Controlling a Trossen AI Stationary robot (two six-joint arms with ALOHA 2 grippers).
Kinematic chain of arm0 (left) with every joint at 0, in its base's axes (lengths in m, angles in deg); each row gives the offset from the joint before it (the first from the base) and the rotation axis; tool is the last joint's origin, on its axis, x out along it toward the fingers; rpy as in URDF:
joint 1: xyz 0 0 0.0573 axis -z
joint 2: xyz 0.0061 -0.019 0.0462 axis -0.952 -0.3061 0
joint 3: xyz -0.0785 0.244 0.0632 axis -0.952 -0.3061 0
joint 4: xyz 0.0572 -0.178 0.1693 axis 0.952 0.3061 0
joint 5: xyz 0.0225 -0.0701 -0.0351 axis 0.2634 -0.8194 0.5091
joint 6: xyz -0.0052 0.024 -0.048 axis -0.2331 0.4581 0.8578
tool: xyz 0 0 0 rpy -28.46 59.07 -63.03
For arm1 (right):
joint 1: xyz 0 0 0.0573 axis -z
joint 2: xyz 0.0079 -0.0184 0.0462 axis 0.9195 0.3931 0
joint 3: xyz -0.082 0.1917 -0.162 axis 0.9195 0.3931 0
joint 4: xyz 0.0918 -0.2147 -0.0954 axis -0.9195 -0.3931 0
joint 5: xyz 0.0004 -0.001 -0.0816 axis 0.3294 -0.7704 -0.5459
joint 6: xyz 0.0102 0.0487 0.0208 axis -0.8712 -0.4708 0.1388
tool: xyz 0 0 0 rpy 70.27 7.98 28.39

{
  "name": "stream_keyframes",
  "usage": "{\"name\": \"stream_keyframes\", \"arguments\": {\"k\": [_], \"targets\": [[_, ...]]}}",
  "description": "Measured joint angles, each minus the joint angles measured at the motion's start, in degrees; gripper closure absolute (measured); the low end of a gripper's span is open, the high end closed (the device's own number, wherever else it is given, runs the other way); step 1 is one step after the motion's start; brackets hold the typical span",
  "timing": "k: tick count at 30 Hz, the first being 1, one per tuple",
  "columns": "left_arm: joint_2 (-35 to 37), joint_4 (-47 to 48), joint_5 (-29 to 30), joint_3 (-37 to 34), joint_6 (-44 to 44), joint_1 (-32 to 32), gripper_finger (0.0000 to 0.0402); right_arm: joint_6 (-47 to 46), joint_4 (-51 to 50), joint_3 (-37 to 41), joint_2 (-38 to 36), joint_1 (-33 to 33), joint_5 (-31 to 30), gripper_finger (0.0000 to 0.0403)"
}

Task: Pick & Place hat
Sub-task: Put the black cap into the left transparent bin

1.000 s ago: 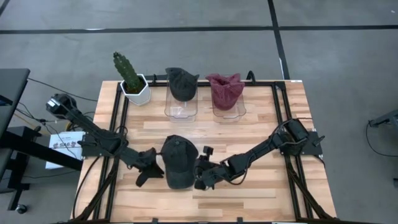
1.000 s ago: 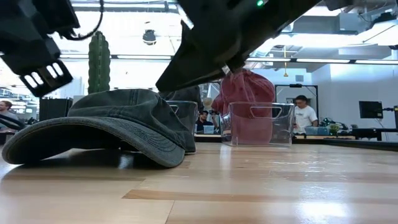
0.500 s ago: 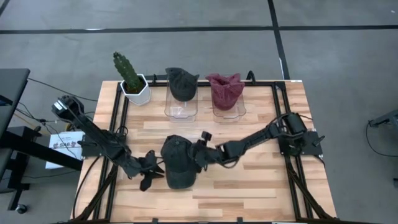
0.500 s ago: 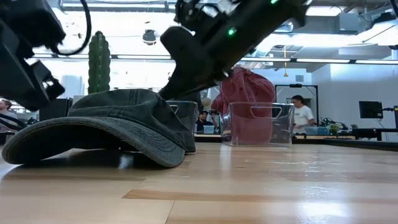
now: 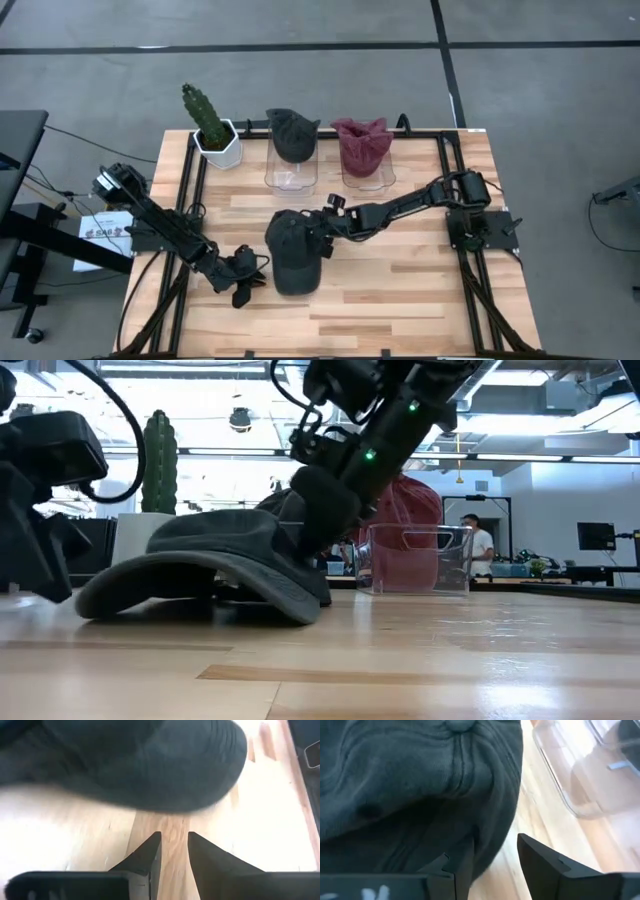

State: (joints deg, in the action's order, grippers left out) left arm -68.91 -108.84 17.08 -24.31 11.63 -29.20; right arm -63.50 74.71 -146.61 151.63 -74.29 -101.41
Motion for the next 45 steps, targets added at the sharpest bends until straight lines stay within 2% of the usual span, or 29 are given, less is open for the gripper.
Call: {"name": "stream_keyframes", "arguments": {"k": [6, 11, 13, 15, 19, 20, 26, 33, 36, 41, 45], "targets": [[-0.66, -0.01, -1.71, 0.00, 1.00, -0.39, 0.0309, 1.82, -0.43, 0.02, -0.73, 2.07, 2.15, 0.0245], [-0.56, 0.00, -1.00, 0.00, 1.00, -0.39, 0.0309, 2.74, 2.82, 0.04, -0.11, 4.26, 12.77, 0.0238], [-0.56, 0.00, -0.99, 0.00, 1.00, -0.39, 0.0309, 2.44, 3.77, 0.04, -0.11, 4.86, 14.86, 0.0247], [-0.56, 0.00, -0.99, 0.00, 1.00, -0.38, 0.0309, 2.22, 4.14, 0.00, -0.11, 5.00, 16.30, 0.0275], [-0.53, 0.00, -0.99, 0.00, 1.00, -0.39, 0.0309, 2.24, 5.04, 0.00, -0.11, 4.97, 21.01, 0.0380], [-0.53, 0.00, -0.99, 0.00, 1.00, -0.39, 0.0309, 2.03, 5.02, 0.00, -0.11, 4.88, 21.27, 0.0388], [-0.53, 0.00, -0.99, 0.00, 0.99, -0.32, 0.0309, 0.91, 5.16, 0.05, -2.99, 1.46, 19.78, 0.0399], [-0.53, -0.22, 0.84, 0.00, 0.79, -0.30, 0.0309, 3.30, 4.87, 0.04, -11.17, -4.49, 9.99, 0.0401], [-0.51, -1.21, 4.30, 0.00, 0.82, -0.30, 0.0309, 5.29, 4.94, 0.00, -14.15, -6.65, 6.06, 0.0401], [-0.51, -8.18, 13.61, 0.00, 0.57, -0.41, 0.0309, 8.98, 5.14, 0.00, -17.69, -9.61, 0.78, 0.0402], [-0.49, -14.91, 15.56, 0.00, -1.30, -1.60, 0.0309, 11.89, 5.16, 0.00, -20.11, -11.13, -2.21, 0.0402]]}}
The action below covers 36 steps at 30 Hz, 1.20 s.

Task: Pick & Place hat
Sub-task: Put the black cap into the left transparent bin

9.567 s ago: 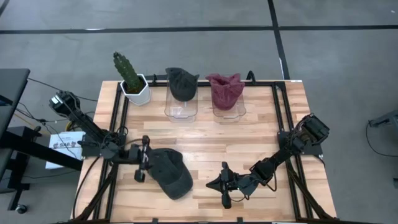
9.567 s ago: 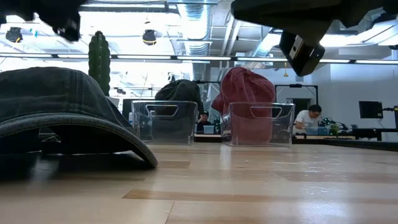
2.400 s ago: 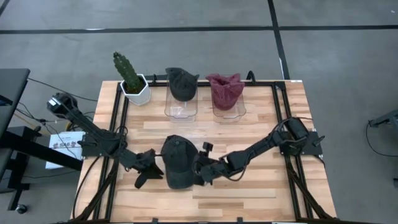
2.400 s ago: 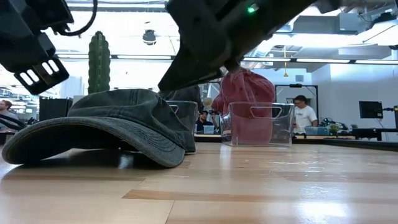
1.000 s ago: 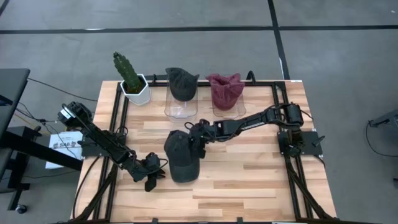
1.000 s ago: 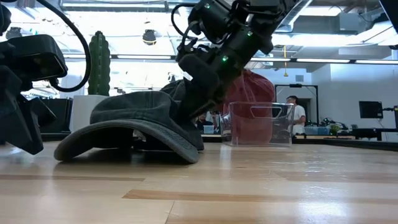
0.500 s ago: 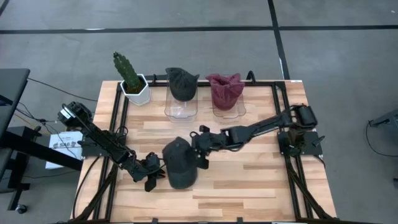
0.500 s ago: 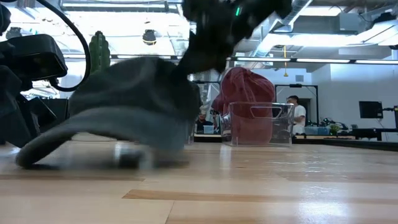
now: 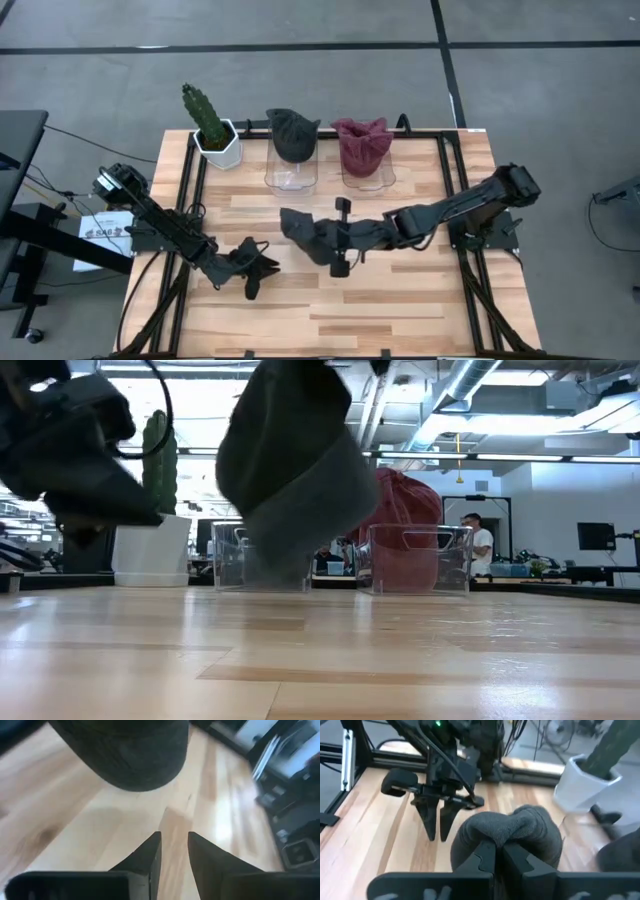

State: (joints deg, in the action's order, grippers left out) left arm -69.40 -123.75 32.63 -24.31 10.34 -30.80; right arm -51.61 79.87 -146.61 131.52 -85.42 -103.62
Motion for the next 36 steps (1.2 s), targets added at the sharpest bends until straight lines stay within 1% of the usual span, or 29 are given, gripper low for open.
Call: {"name": "stream_keyframes", "arguments": {"k": [6, 9, 13, 17, 24, 29, 33, 36], "targets": [[0.00, -7.86, -0.36, 0.00, -5.97, -1.49, 0.0309, 5.59, 2.75, 0.01, -3.97, -1.89, -1.07, 0.0402], [0.00, -13.78, -3.97, 0.00, -11.34, -2.37, 0.0309, 8.39, 4.46, 0.00, -5.70, -2.95, -1.02, 0.0402], [0.00, -21.66, -11.39, 0.00, -18.42, -3.81, 0.0309, 11.43, 6.97, 0.00, -7.59, -4.78, -1.04, 0.0403], [0.00, -25.56, -15.36, 0.00, -22.37, -5.27, 0.0309, 13.60, 8.29, 0.00, -8.64, -6.62, -0.99, 0.0403], [0.00, -30.07, -19.31, 0.00, -25.30, -9.44, 0.0309, 17.22, 11.20, 0.02, -10.51, -8.66, -0.95, 0.0403], [0.00, -32.63, -22.41, 0.00, -25.46, -13.83, 0.0309, 20.62, 13.79, 0.02, -12.42, -9.42, -0.96, 0.0403], [0.00, -36.98, -28.89, 0.24, -24.98, -17.85, 0.0309, 23.17, 15.45, 0.02, -13.25, -9.53, -0.96, 0.0403], [0.00, -37.81, -34.87, 2.11, -24.89, -20.17, 0.0309, 25.00, 16.95, 0.02, -13.20, -9.51, -0.94, 0.0403]]}}
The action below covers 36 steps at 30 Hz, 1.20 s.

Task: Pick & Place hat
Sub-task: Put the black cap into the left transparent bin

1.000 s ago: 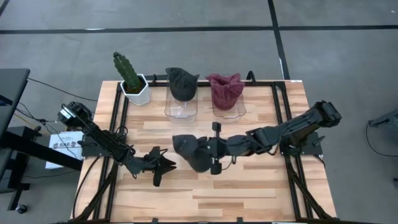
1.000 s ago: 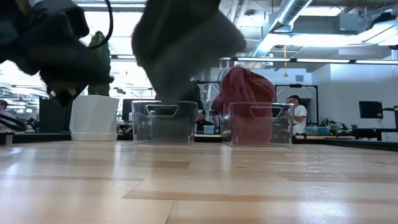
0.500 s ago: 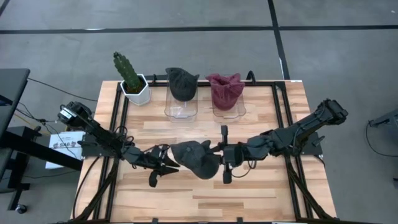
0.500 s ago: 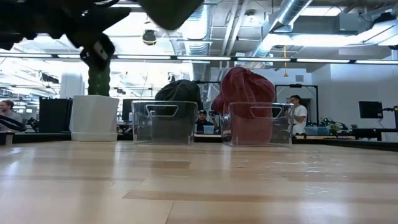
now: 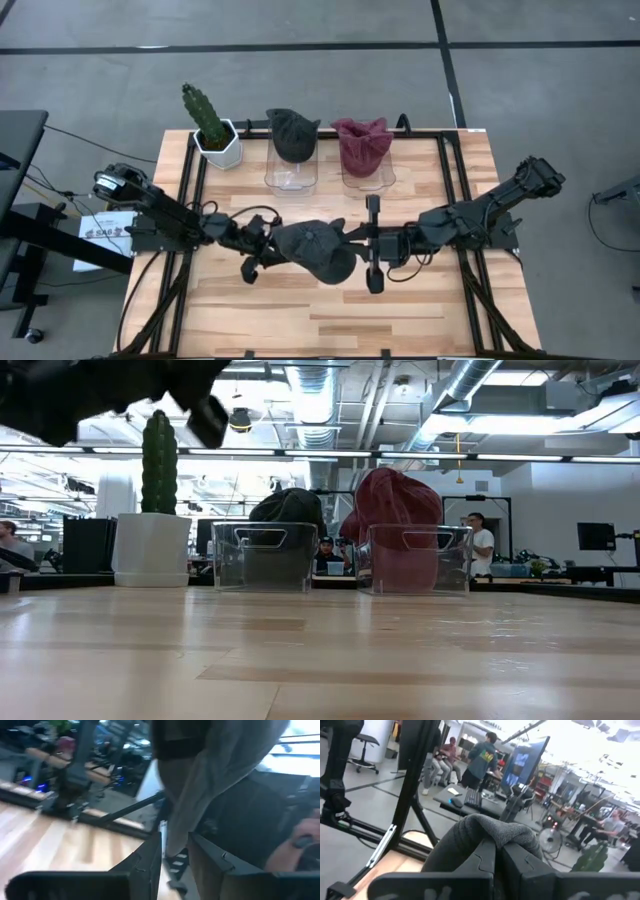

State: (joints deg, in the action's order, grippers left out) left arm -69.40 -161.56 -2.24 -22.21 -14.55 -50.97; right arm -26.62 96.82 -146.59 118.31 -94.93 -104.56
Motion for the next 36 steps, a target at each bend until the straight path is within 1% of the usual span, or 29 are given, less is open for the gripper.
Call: {"name": "stream_keyframes", "arguments": {"k": [3, 5, 8, 17, 19, 22, 23, 24, 29, 36], "targets": [[0.00, 0.05, -4.52, 1.84, -0.03, -1.07, 0.0309, 0.40, 0.18, 0.00, 0.08, 0.55, 0.00, 0.0403], [0.00, 0.04, -6.03, 2.74, -0.36, -1.18, 0.0309, 0.28, -0.01, 0.00, 0.13, 0.85, 0.04, 0.0403], [0.00, 0.26, -7.03, 3.35, -0.55, -1.13, 0.0309, 0.06, 0.03, 0.00, 0.13, 1.20, 0.03, 0.0403], [-0.02, 0.46, -7.08, 3.36, -3.15, -1.00, 0.0313, -1.07, -0.26, 0.00, 0.38, 2.21, -0.59, 0.0403], [-0.03, 0.93, -7.57, 3.36, -3.17, -1.02, 0.0326, -1.13, -0.78, 0.00, 0.50, 2.42, -1.04, 0.0403], [-0.06, 1.64, -8.95, 3.36, -3.36, -0.98, 0.0369, -2.34, -1.63, -0.01, 0.50, 2.34, -1.70, 0.0403], [-0.06, 1.78, -9.83, 3.36, -3.39, -0.98, 0.0382, -2.95, -2.63, -0.01, 0.50, 2.34, -1.76, 0.0403], [-0.06, 2.02, -10.42, 3.36, -3.39, -0.96, 0.0387, -3.71, -3.58, 0.00, 0.52, 2.34, -1.76, 0.0403], [-0.04, 4.92, -11.31, 3.36, -3.32, -0.45, 0.0388, -9.05, -9.82, 0.00, 0.52, 2.29, -1.69, 0.0398], [-0.04, 12.93, -19.39, 3.36, -5.23, -0.27, 0.0389, -16.09, -18.64, 0.00, 0.52, 0.61, -0.95, 0.0377]]}}
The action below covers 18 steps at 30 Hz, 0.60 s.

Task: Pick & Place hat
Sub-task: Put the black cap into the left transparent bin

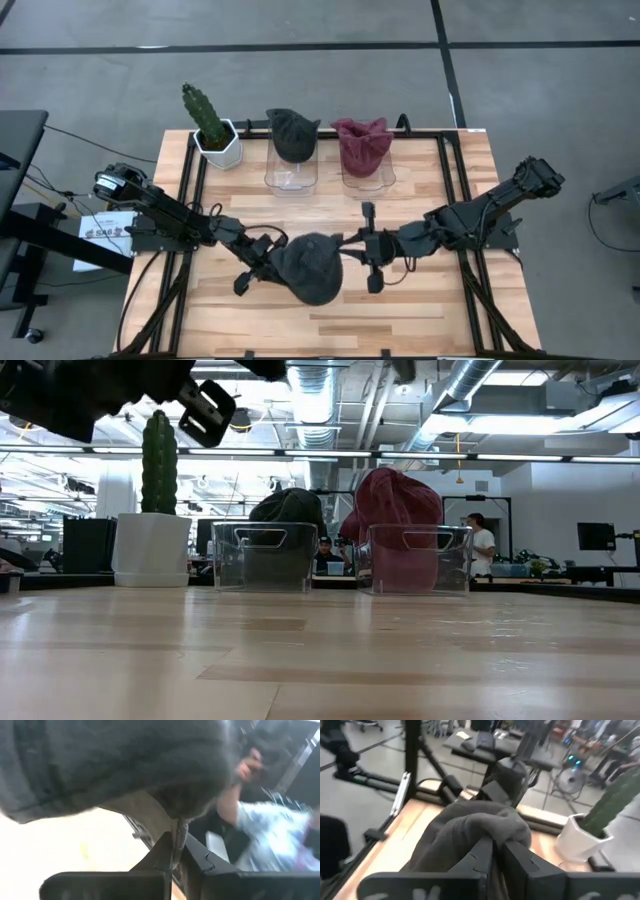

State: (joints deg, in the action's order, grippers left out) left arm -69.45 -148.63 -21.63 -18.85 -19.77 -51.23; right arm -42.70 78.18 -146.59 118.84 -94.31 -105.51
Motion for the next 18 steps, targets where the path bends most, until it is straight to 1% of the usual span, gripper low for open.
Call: {"name": "stream_keyframes", "arguments": {"k": [4, 6, 10, 11, 13, 18], "targets": [[0.00, 4.61, -4.44, 0.00, -2.60, 0.88, 0.0389, -1.51, -2.08, 0.00, 0.00, -2.10, 2.58, 0.0360], [0.00, 6.80, -6.11, -0.01, -3.71, 1.47, 0.0389, -1.53, -2.43, 0.00, 0.00, -3.41, 2.61, 0.0354], [-0.02, 9.21, -7.03, -0.02, -5.78, 2.83, 0.0389, -1.07, -2.51, 0.00, 0.00, -5.05, 2.47, 0.0353], [-0.02, 9.78, -7.07, -0.02, -6.13, 3.17, 0.0389, -1.04, -1.99, 0.00, 0.00, -5.21, 1.52, 0.0354], [-0.02, 9.73, -7.11, -0.02, -6.96, 3.67, 0.0389, -1.04, -1.17, 0.00, 0.00, -5.05, -4.13, 0.0360], [0.00, 9.48, -7.09, -0.02, -9.03, 5.02, 0.0389, -3.26, -1.16, 0.00, 0.00, -1.86, -27.21, 0.0387]]}}
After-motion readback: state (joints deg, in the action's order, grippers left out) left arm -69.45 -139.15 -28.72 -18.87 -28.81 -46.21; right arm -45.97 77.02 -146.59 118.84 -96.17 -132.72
